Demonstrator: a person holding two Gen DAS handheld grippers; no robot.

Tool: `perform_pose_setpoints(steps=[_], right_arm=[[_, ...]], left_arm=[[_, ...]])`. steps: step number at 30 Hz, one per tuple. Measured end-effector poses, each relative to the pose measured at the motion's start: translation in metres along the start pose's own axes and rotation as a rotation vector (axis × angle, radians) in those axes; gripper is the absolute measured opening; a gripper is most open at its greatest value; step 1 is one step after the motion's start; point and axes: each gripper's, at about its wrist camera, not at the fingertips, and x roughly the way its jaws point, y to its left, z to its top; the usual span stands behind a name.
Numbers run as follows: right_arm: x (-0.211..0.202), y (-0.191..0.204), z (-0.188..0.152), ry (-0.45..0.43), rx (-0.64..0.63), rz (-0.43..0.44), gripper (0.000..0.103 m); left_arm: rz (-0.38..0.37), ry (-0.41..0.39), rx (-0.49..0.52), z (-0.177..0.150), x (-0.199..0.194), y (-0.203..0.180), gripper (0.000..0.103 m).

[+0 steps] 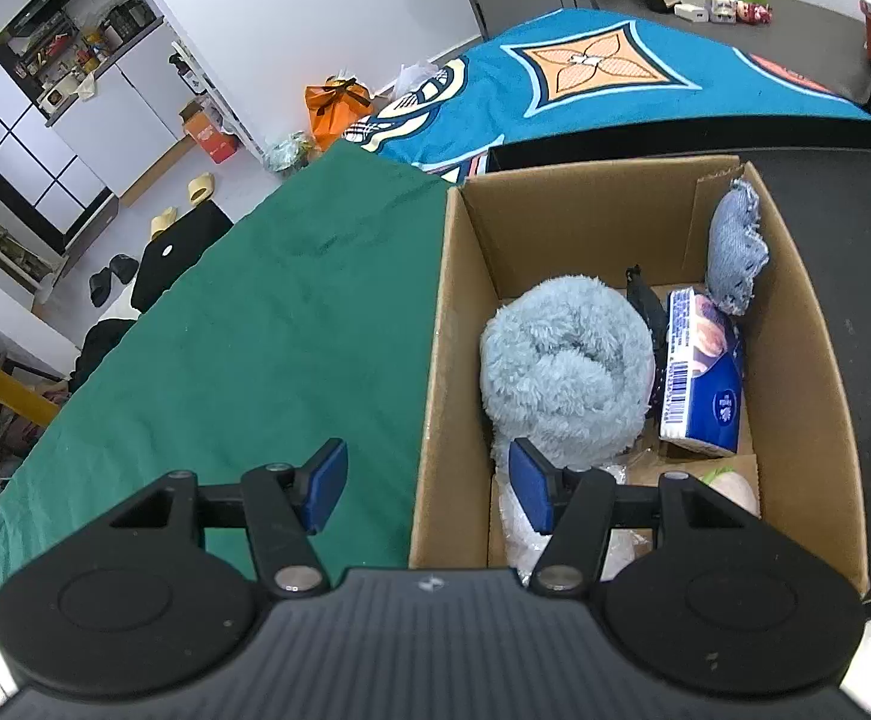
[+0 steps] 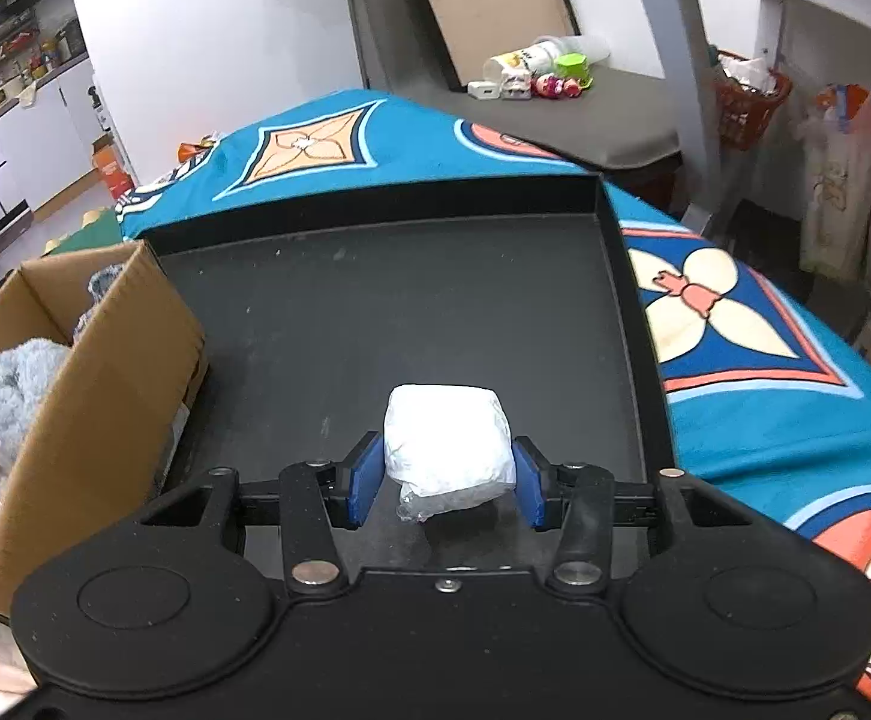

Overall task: Organize soft objects
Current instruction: 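Close the right gripper on the white foam block, then carry the foam block with the right gripper over the box and release it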

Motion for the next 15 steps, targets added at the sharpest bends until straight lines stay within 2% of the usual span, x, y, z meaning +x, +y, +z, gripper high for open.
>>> perform_pose_setpoints(steps=[15], right_arm=[[-0.038,0.012,0.021,-0.067,-0.034,0.043,0.045]], left_arm=[[-0.032,-0.047,-0.042,-0.005,-0.018,0.018,0.058]])
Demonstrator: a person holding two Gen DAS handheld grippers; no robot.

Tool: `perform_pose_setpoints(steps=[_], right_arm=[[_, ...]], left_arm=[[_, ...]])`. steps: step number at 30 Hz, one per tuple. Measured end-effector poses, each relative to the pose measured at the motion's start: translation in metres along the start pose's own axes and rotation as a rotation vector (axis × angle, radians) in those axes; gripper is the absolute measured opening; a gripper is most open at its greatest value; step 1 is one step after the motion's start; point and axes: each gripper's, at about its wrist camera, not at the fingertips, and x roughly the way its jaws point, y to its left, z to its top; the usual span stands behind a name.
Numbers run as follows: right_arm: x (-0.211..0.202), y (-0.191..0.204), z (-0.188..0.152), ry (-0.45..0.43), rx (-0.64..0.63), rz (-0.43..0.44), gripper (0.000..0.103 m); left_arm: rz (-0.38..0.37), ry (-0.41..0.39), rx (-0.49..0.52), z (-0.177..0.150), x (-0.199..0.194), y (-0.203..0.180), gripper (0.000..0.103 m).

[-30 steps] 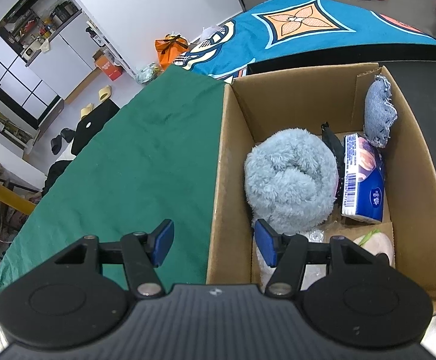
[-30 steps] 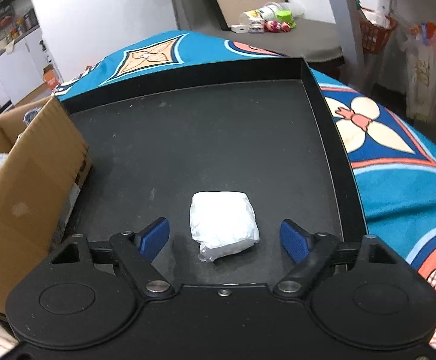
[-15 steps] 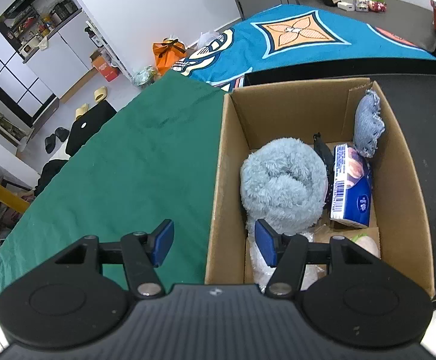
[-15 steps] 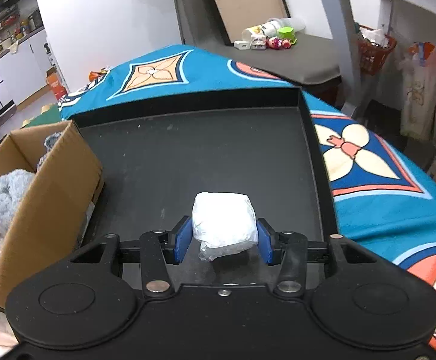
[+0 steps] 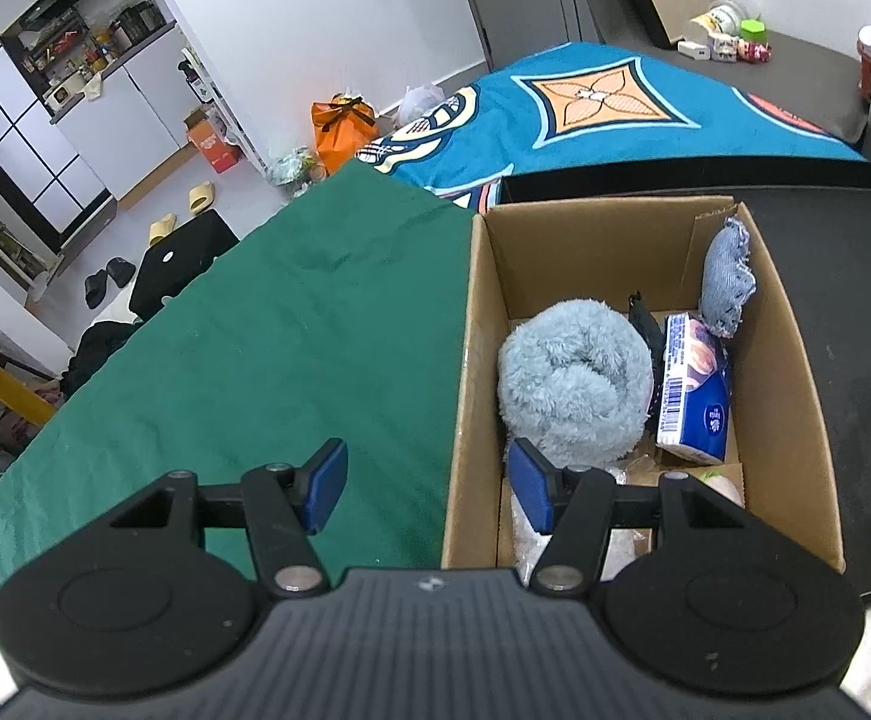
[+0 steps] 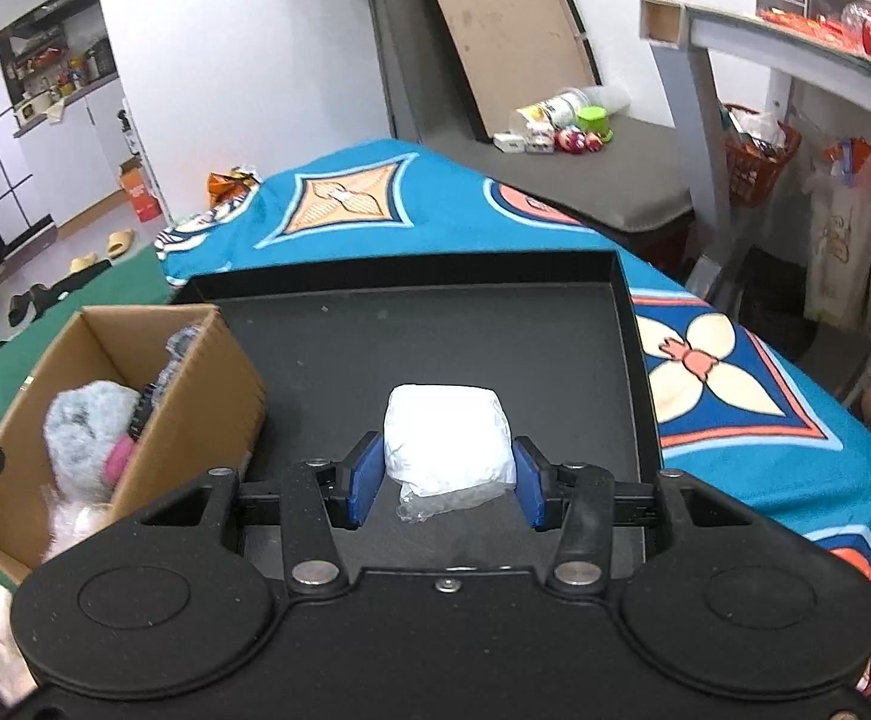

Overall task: Organize soft objects
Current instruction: 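Carry the foam block with the right gripper over the box and release it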

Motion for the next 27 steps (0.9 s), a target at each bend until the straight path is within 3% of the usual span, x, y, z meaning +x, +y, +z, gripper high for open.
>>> perform_pose_setpoints(steps=[12,27], right_arm=[[-0.029,0.027,0.023,-0.064,-0.064,0.027,0.046],[-0.034,0.067,0.042,-0.087,-0.14,0.085,0.046]], left_arm=[[-0.025,-0.033,-0.057,-0.004,-0.007,0.016,0.058],[-0.054,-0.027,-0.082,-0.013,0.003,0.023,0.058]])
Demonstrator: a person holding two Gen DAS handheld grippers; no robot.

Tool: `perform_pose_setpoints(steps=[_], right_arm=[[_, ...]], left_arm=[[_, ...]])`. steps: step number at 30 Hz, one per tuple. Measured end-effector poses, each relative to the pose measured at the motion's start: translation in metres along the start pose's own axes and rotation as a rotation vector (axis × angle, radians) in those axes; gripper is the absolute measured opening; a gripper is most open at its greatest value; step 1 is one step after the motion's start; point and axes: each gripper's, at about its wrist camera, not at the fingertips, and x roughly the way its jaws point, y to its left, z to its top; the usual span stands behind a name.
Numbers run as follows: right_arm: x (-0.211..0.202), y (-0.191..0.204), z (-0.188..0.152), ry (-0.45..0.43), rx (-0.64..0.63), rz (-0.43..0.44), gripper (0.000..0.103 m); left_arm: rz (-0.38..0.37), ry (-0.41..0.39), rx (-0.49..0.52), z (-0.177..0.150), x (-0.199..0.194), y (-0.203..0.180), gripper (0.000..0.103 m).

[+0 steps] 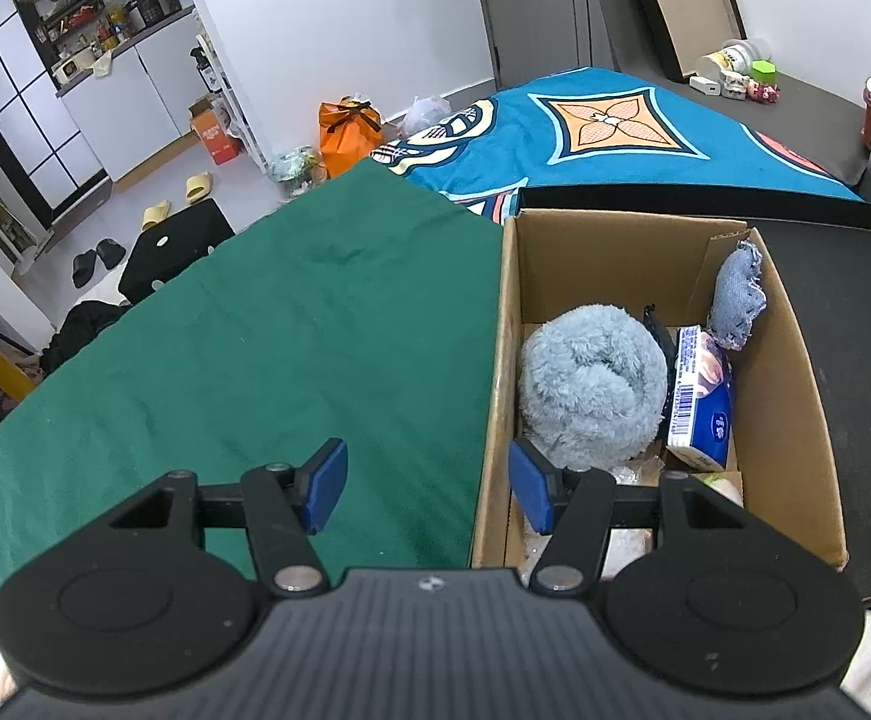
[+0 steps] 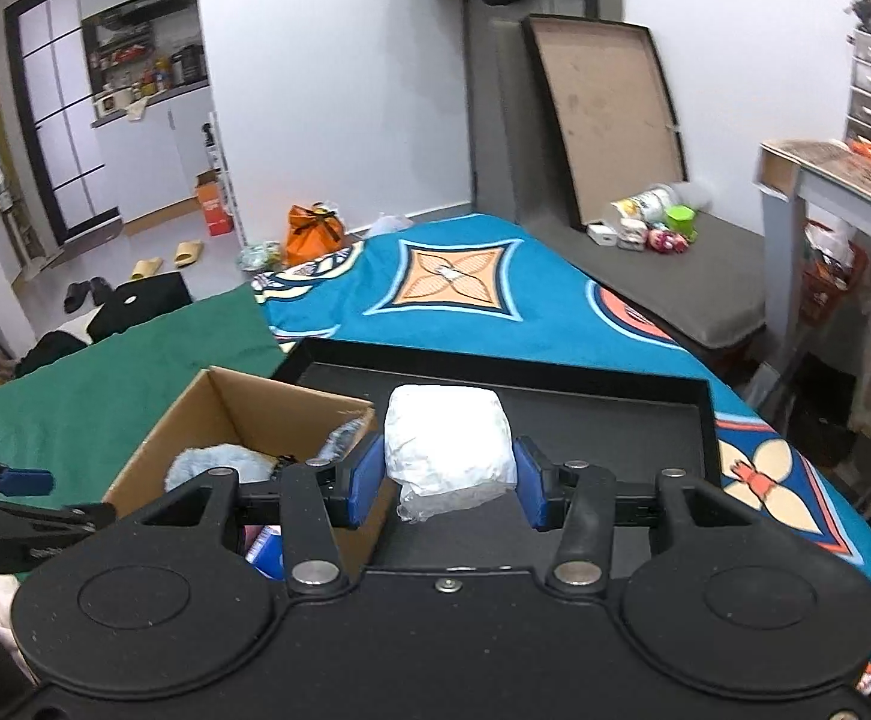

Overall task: Organize soft objects
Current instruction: 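Carry the foam block with the right gripper over the box and release it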

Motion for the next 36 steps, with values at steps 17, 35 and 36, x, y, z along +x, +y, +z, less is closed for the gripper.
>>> perform_pose_setpoints(steps=[17,35,36], right_arm=[[0.028,0.047,0.009,0.022,-0.034,0.056,0.046],[0.031,0.087,-0.015,0.115,-0.044,0.164,0.048],[0.03,0.085,-0.015,0.114,-0.041,0.157,0.049]], left_arm=[[-0.042,0.043,-0.082,-0.012,0.032,0.005,0.058],[-0.182,0.013,-0.144,-0.023,0.029,0.01,0.011],[-0.178,0.009,-0.14,-0.023,0.029,0.009,0.011]])
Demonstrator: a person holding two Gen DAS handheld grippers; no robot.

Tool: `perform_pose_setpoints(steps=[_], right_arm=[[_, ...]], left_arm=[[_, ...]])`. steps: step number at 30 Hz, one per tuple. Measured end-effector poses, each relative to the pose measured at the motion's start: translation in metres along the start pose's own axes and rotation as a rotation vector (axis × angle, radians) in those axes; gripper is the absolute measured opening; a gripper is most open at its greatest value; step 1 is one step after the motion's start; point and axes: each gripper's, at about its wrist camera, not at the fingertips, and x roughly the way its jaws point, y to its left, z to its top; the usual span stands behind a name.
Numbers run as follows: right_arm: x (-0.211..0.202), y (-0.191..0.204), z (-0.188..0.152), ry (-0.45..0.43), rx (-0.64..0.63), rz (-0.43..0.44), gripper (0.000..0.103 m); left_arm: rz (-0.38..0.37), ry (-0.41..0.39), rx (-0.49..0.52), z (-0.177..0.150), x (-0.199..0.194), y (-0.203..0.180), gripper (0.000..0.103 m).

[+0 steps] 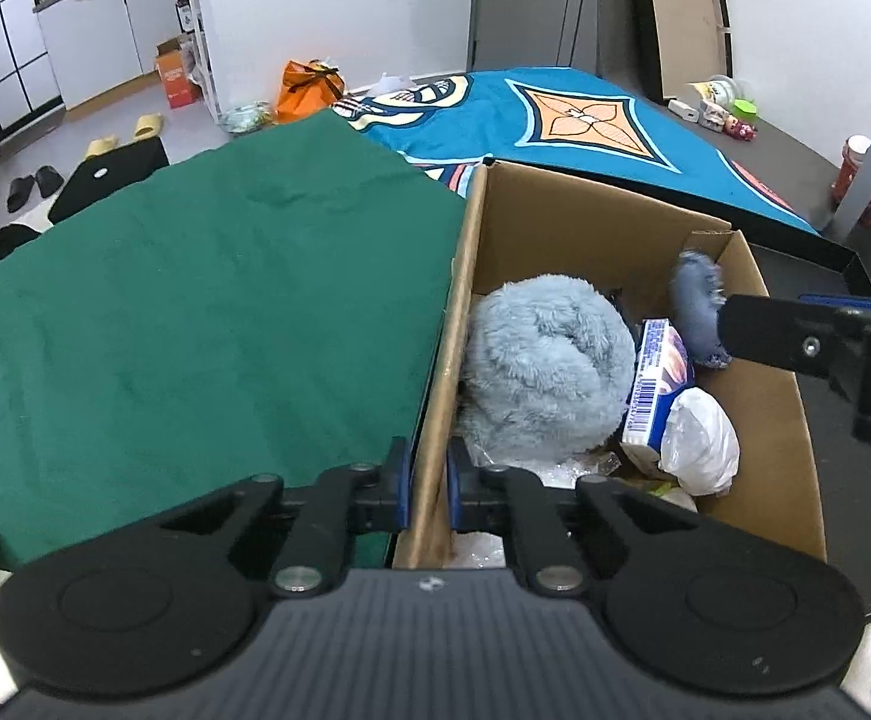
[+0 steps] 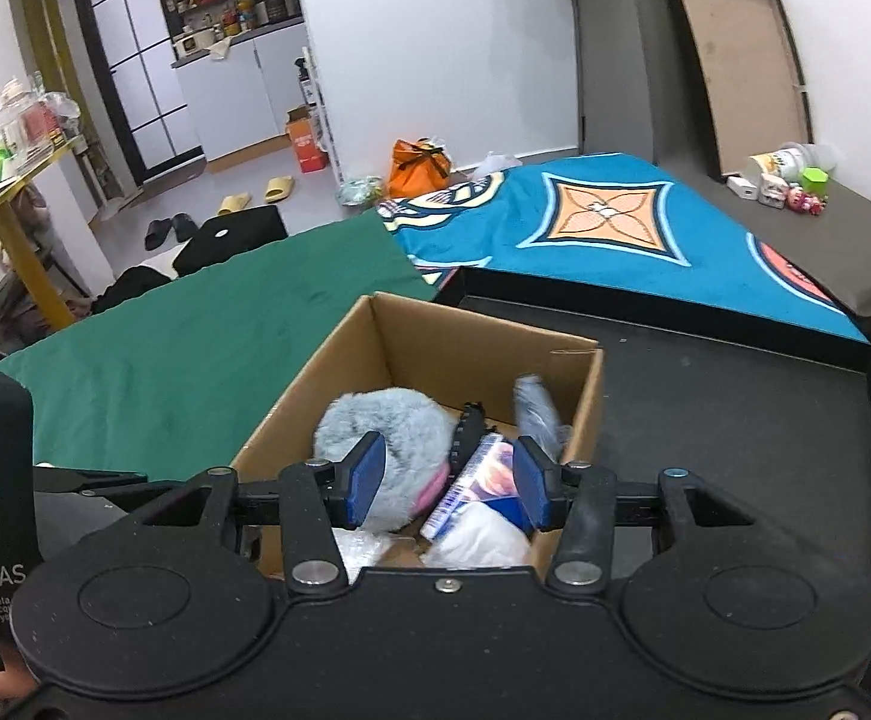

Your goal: Organize soft objects

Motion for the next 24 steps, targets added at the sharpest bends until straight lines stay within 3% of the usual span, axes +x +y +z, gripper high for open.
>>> perform_pose_setpoints(steps=[14,24], right_arm=[[-0.035,-0.022,-0.005,-0.036,0.033,-0.054,0.068],[-0.068,-0.057,-0.023,-0.068,0.136,-0.113,0.072]], left_arm=[[0.011,-0.003,0.011,0.004,-0.005,-0.004,0.011],[0.017,0.013,0.02,0.01,-0.001,-0.005,0.011]])
